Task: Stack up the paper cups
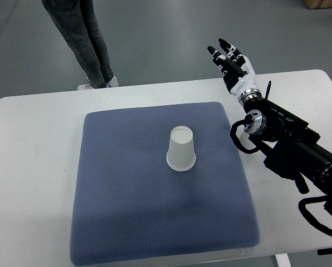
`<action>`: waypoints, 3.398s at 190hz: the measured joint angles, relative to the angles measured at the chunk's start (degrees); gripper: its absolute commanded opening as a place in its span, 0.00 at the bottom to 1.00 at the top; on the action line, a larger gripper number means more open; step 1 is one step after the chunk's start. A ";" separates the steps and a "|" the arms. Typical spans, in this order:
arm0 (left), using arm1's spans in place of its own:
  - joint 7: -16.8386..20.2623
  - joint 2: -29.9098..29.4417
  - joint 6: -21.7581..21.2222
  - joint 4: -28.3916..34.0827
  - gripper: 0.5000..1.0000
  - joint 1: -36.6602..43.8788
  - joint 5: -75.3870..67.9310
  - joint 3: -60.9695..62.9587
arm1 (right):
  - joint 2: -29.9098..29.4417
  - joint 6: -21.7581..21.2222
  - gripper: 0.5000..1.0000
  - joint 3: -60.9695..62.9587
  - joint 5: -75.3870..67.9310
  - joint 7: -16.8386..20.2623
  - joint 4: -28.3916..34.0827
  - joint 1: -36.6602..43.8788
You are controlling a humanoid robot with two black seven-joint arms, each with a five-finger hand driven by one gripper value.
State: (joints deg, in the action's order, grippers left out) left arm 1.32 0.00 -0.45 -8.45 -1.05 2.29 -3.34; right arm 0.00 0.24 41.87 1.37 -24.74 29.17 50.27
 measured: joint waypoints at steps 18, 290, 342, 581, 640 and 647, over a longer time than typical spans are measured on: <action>0.00 0.00 0.00 -0.02 1.00 0.00 0.00 0.00 | 0.00 0.14 0.83 -0.18 0.31 -0.04 0.00 0.00; 0.00 0.00 0.08 -0.06 1.00 0.16 0.00 -0.12 | 0.81 2.72 0.82 -0.57 5.83 -0.06 0.75 4.33; 0.00 0.00 0.07 -0.06 1.00 0.18 0.00 -0.12 | 10.43 1.21 0.82 -4.80 17.85 0.52 4.53 7.32; 0.00 0.00 0.08 -0.07 1.00 0.17 0.00 -0.13 | 41.40 -15.25 0.82 -37.91 79.63 -3.09 28.45 15.37; 0.00 0.00 0.07 -0.06 1.00 0.17 0.00 -0.13 | 40.96 -10.26 0.82 -41.77 85.56 -3.04 28.39 15.45; 0.00 0.00 0.07 -0.06 1.00 0.17 0.00 -0.13 | 40.92 -10.11 0.82 -41.93 85.82 -3.04 28.39 15.45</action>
State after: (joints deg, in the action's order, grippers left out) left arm 1.32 0.00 -0.38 -8.51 -0.88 2.28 -3.46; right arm 40.92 -9.87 -0.06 87.18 -27.78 57.57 65.72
